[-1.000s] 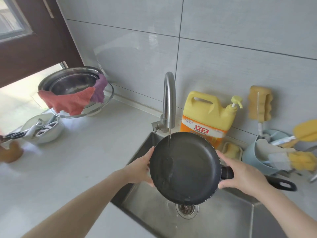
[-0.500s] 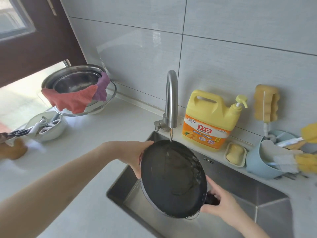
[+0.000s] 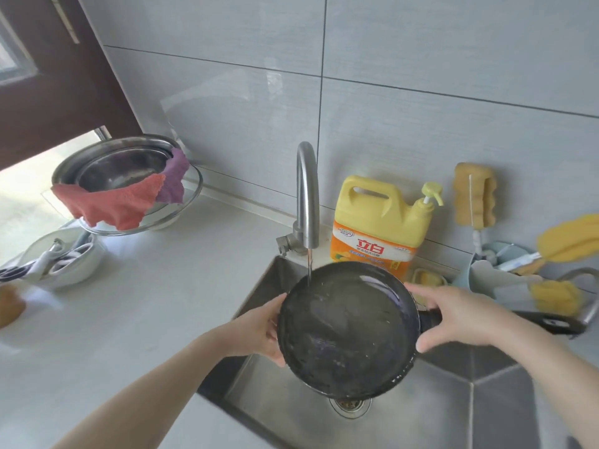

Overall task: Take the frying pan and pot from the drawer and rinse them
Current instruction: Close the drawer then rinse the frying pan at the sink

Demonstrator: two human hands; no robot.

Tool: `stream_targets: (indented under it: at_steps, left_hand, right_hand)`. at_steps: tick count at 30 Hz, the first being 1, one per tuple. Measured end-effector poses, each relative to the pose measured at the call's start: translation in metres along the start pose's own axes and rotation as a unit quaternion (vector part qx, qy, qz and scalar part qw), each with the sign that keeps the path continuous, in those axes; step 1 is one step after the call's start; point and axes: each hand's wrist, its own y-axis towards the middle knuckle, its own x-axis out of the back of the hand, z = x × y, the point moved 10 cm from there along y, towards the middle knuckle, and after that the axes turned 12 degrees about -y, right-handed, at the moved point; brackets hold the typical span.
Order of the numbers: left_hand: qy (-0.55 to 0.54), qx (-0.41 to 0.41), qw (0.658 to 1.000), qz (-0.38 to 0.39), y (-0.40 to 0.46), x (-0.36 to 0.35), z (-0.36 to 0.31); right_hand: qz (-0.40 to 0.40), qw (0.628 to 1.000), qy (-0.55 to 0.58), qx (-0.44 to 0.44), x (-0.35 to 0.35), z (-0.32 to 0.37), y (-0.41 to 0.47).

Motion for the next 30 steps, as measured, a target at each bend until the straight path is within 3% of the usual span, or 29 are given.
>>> stream_targets:
  at_steps: [2,6,9,13,16,20,26,28,30]
  left_hand:
    - [-0.016,0.029,0.999,0.027,0.004,-0.007,0.018]
    - [0.011,0.017,0.992,0.123,-0.016,-0.011,-0.016]
    - [0.035,0.055,0.990,0.127,-0.032,0.010,-0.039]
    - [0.178,0.078,0.981,0.018,-0.045,0.052,-0.069]
    - [0.177,0.034,0.983,-0.011,-0.048,0.053,-0.084]
    - [0.128,-0.077,0.988,-0.048,-0.038,0.035,-0.085]
    - [0.174,-0.173,0.955,-0.167,-0.019,0.001,-0.060]
    - [0.197,-0.215,0.935,-0.203,-0.021,-0.013,-0.058]
    - [0.229,-0.273,0.898,-0.257,-0.030,-0.021,-0.062]
  right_hand:
    - [0.062,0.998,0.009,0.020,-0.003,-0.002,-0.002]
    - [0.134,0.988,0.074,0.020,-0.048,-0.007,-0.004]
    - [0.093,0.976,0.193,0.046,-0.089,0.015,-0.003]
    - [0.011,0.948,0.317,0.037,-0.134,0.038,0.011]
    - [-0.066,0.932,0.355,0.009,-0.132,0.040,0.013]
    - [-0.171,0.938,0.299,-0.034,-0.089,0.014,-0.001]
    - [-0.236,0.963,0.123,-0.042,-0.048,-0.019,-0.030]
    - [-0.295,0.953,0.049,-0.038,-0.039,-0.026,-0.043]
    - [-0.388,0.921,-0.013,-0.027,-0.023,-0.026,-0.064]
